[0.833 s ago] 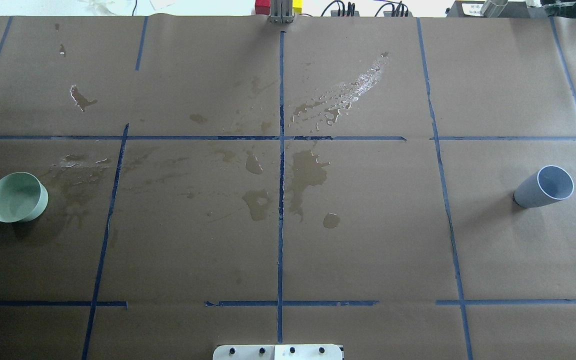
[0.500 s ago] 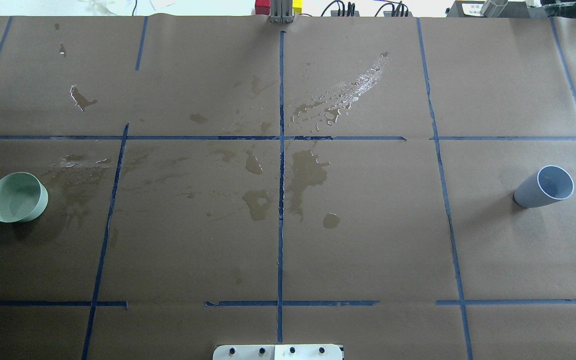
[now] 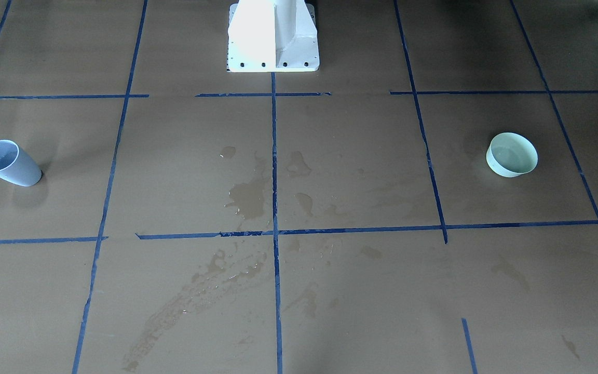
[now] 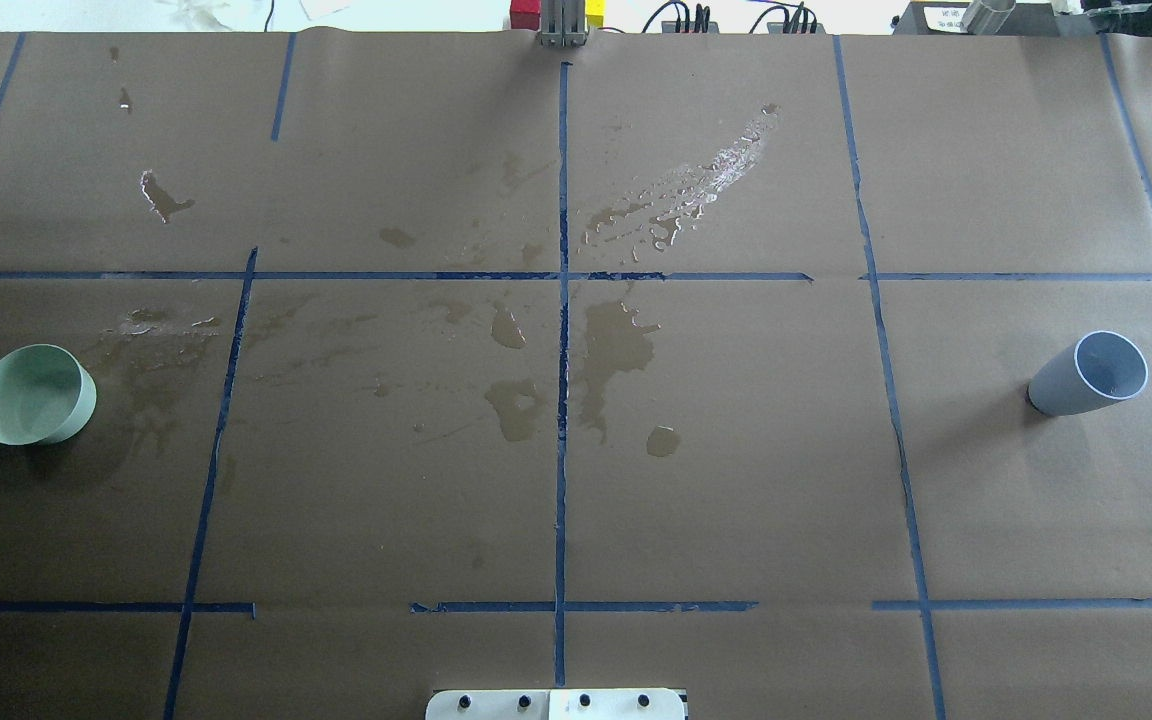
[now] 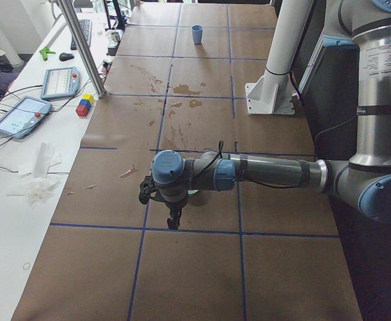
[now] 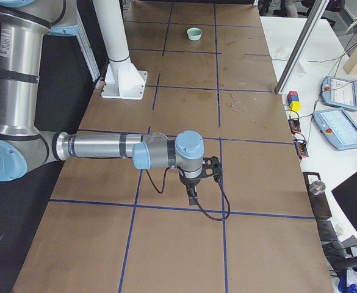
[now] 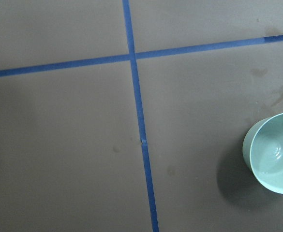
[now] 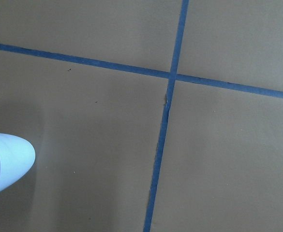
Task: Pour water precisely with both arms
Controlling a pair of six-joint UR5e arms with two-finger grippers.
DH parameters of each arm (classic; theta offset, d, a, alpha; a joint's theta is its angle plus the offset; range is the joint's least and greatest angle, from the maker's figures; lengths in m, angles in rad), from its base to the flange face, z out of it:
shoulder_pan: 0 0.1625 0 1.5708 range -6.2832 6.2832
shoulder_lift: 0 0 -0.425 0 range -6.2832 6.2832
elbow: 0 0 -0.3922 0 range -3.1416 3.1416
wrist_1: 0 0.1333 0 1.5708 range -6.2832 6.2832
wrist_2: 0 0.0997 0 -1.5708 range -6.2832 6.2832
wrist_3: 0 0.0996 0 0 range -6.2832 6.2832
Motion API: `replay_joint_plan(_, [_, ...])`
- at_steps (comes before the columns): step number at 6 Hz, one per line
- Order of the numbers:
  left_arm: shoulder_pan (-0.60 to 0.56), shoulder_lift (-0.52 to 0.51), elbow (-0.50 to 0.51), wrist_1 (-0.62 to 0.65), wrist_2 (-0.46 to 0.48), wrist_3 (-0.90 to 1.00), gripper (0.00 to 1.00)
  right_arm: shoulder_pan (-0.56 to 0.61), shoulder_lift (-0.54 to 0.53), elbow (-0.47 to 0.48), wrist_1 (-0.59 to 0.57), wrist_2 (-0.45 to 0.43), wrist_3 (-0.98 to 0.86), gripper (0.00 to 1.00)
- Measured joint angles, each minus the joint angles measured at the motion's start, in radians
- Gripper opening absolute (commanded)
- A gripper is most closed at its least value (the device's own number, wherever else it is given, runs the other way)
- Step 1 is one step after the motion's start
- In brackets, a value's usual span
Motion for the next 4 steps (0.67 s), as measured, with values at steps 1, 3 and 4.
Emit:
replay_joint_plan(1, [0.002,-0.028,0.012,-0.029,0.0,-0.003,1.0,0.0,0.002,-0.011,-0.001,0.027,0.001,1.0])
replay_joint_plan(3, [0.006,-0.074,0.031,-0.067,-0.009,0.002,1.0,0.0,0.011,-0.027,0.0,0.045,0.002,1.0])
replay_joint_plan(4, [0.035,-0.075,0.026,-0.109,-0.01,-0.025,1.0,-0.002,0.02,-0.024,0.001,0.048,0.002,1.0])
